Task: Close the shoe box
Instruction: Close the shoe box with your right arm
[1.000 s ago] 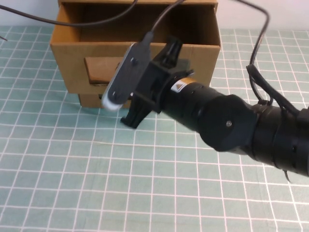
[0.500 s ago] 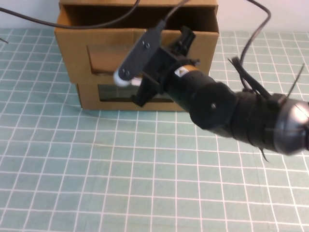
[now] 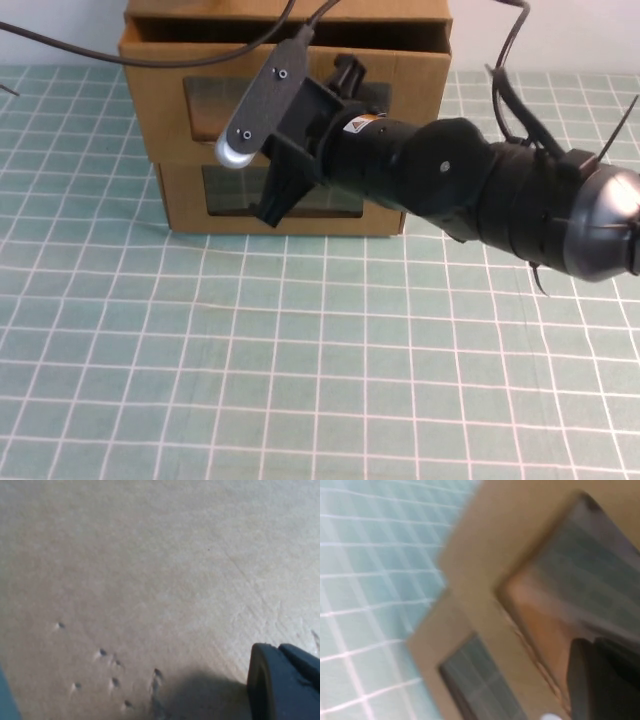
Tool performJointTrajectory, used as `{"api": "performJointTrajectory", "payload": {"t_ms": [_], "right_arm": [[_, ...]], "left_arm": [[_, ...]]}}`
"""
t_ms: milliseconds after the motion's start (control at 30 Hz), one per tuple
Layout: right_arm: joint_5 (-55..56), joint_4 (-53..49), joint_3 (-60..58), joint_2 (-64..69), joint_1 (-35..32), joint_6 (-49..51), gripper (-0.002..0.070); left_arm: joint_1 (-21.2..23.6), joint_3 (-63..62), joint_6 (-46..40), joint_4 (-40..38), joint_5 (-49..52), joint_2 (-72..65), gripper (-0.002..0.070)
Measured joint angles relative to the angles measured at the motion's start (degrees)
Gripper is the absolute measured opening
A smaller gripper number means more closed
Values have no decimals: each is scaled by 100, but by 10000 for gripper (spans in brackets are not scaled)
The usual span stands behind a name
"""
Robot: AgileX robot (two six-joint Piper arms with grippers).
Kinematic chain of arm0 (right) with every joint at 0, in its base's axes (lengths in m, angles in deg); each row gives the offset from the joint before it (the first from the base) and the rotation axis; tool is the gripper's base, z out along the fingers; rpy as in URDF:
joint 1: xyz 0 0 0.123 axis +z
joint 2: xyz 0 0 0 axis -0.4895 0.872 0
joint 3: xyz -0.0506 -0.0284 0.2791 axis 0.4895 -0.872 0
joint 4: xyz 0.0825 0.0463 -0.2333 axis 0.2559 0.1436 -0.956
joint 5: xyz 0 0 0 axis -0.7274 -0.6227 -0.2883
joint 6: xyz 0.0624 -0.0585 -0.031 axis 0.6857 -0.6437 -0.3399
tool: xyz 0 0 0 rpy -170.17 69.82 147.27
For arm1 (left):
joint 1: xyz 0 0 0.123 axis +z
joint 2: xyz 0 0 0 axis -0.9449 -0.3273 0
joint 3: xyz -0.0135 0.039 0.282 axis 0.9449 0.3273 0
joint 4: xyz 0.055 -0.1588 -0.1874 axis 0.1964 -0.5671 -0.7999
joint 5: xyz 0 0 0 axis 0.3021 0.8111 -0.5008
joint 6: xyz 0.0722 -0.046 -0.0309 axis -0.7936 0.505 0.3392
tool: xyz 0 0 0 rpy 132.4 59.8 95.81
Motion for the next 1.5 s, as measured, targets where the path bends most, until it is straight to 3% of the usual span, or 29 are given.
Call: {"api": "performJointTrajectory", "payload": {"t_ms": [433, 967, 1267, 1500], "right_arm": [[136, 140, 13, -437, -91, 0, -14], [419, 609, 405, 254, -699, 0, -14], [140, 673, 502, 280, -750, 0, -14], [-883, 625, 528, 85, -790, 0, -14]], "left_arm": [[0, 0, 0, -23, 26, 0, -5], [0, 0, -104, -48, 70, 0, -5], [0, 0, -147, -48, 84, 0, -6], [0, 0, -177, -61, 98, 0, -5]]}}
